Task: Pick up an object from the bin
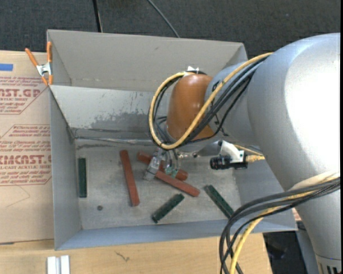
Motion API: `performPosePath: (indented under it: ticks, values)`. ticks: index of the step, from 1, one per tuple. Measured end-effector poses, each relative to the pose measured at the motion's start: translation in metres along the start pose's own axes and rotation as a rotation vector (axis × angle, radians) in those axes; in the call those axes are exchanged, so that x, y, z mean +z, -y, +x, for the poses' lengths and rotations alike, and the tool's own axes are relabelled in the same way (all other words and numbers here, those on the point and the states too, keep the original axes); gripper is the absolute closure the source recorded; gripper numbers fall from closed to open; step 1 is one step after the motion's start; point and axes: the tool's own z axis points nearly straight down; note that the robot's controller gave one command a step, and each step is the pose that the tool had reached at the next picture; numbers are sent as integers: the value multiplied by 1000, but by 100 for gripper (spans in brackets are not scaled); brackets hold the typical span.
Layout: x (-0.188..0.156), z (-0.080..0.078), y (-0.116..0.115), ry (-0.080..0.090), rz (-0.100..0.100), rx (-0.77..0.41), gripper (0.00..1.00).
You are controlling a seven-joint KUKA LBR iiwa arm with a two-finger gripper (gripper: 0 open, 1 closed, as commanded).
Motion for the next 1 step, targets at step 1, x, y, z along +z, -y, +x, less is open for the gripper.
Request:
performPosePath:
  ticks: [1]
  values:
    - [-141, 7, 26, 1, 0, -10, 100]
